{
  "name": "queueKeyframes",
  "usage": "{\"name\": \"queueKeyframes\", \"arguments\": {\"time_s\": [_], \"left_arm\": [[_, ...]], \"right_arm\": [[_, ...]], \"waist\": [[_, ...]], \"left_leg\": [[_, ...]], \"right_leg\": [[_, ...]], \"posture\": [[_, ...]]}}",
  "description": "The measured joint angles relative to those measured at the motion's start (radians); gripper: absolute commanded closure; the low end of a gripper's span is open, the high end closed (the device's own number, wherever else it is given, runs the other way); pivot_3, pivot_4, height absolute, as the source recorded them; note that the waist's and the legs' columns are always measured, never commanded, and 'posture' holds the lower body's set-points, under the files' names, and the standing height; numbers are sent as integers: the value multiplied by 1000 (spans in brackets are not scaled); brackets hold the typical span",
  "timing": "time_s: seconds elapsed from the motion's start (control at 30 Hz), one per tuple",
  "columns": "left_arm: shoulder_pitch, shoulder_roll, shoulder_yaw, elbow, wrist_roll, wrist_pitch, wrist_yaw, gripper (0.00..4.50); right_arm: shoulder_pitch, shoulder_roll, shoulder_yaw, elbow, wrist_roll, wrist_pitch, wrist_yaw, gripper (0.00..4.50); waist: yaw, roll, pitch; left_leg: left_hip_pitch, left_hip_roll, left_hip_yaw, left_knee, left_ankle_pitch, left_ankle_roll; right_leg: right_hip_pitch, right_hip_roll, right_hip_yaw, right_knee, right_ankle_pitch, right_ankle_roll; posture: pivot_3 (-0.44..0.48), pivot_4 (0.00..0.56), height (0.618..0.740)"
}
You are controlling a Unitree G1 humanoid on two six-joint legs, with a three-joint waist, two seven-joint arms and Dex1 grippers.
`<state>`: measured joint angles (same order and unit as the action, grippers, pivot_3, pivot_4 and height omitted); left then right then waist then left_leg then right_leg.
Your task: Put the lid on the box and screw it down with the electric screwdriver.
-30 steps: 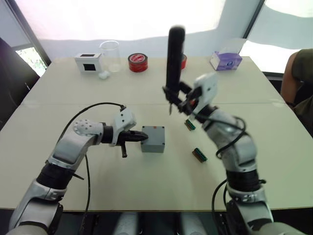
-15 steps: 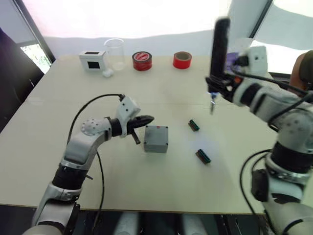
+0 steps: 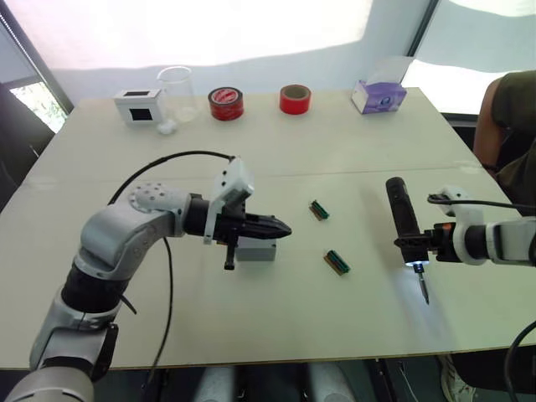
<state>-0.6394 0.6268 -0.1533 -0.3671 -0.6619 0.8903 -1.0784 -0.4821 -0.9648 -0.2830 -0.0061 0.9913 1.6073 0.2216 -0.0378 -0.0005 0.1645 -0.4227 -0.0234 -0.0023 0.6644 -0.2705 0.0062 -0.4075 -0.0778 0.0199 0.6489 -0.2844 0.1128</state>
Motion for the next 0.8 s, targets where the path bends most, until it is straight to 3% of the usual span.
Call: {"name": "queueKeyframes", "arguments": {"time_s": [0.4, 0.43, 0.63, 0.8], "left_arm": [[93, 57, -34, -6, 62, -47, 19, 4500], [95, 61, -36, -3, 69, -53, 19, 4500], [95, 65, -37, 2, 78, -55, 17, 4500], [94, 93, -23, 48, 88, -70, 18, 4500]], "right_arm": [[-13, 5, 51, 80, -122, 1, 25, 2743], [-17, 5, 54, 83, -132, 1, 31, 1942], [-32, 5, 66, 86, -203, 0, 63, 63], [-64, 7, 69, 121, -258, 1, 77, 63]], "waist": [[27, 0, 0], [27, 0, 0], [29, -1, 0], [27, -1, 0]], "left_leg": [[-1, -1, 0, 2, 0, 0], [-1, -1, 0, 2, 0, 0], [-1, -1, 0, 2, 0, 0], [-1, -2, -1, 2, 0, 0]], "right_leg": [[0, -2, 0, 0, 0, 0], [0, -2, 0, 0, 0, 0], [1, -2, -1, -1, 0, 0], [1, -2, -1, 0, 0, 0]], "posture": [[0, 150, 740], [0, 150, 740], [0, 150, 740], [0, 150, 740]]}}
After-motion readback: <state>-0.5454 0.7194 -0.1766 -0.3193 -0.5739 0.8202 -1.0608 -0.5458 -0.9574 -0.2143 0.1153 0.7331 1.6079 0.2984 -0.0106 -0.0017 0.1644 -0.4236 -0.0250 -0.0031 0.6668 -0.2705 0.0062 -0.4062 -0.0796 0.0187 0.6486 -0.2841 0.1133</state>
